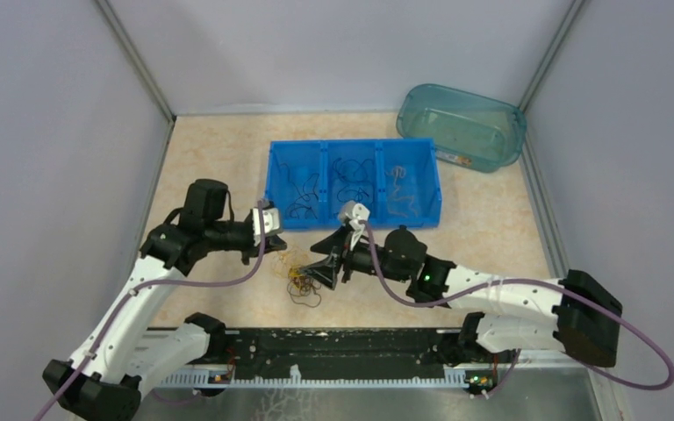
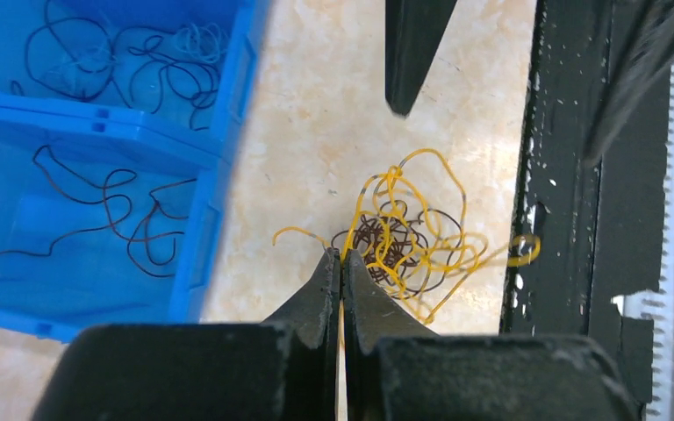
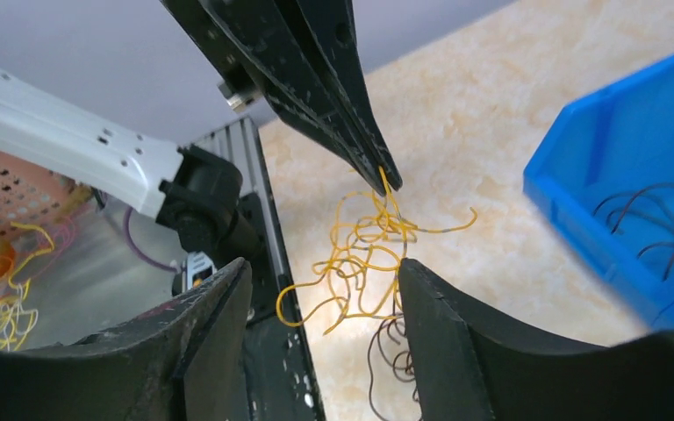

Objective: Untangle the cables

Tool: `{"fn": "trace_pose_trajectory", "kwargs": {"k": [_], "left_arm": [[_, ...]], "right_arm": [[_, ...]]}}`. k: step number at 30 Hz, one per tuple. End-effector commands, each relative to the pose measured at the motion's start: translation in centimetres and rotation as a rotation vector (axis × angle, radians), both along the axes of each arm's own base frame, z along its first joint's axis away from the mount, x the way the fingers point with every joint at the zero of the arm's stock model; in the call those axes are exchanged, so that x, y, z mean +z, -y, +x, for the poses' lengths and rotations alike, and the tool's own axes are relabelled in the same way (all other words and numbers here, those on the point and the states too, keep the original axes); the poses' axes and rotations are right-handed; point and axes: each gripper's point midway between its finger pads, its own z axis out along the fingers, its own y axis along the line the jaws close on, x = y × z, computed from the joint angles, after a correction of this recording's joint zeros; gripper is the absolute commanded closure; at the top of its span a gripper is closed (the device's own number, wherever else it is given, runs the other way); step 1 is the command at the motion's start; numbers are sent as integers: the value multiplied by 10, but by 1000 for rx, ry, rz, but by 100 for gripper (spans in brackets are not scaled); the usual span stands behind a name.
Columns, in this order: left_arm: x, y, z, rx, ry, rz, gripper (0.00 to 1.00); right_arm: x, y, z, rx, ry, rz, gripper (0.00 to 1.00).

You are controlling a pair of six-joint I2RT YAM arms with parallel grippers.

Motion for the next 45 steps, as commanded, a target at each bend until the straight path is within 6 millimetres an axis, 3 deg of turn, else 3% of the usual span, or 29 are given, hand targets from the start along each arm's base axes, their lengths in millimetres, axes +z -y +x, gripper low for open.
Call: {"fn": "trace_pose_trajectory", "kwargs": {"k": [1,3,6,11,16,20,25,29,33,38,45], "left_arm": [[23,6,11,46,58,-55,100],[26,10,5,38,38,-70,100],[32,17,-3,22,13,-90,100],[55,24,-9,28,-14,-151,100],[83,29,-16,10,-32,-209,100],[102,35,-27,-34,-72,-257,100],[120,38,-39,-81,-118,-288,100],[139,39,-40,-81,-108,-317,100],[163,39,-36,-68,-52,-346,100],[186,39,-34,-57,-16,-371,100],[215,35,-28,-25,67,-393,100]], "right_arm": [[55,20,8,-72,73,165,34],[70,22,12,-101,94,223,30],[79,11,19,-102,106,240,29],[71,-14,20,-41,111,227,29],[63,-18,19,-30,121,268,29],[73,-23,24,-46,121,319,41],[62,-22,39,-130,108,317,54],[38,-14,46,-181,94,270,56],[-6,-3,50,-240,48,189,58],[-54,10,44,-272,-16,114,58],[-99,29,36,-315,-93,45,68]]}}
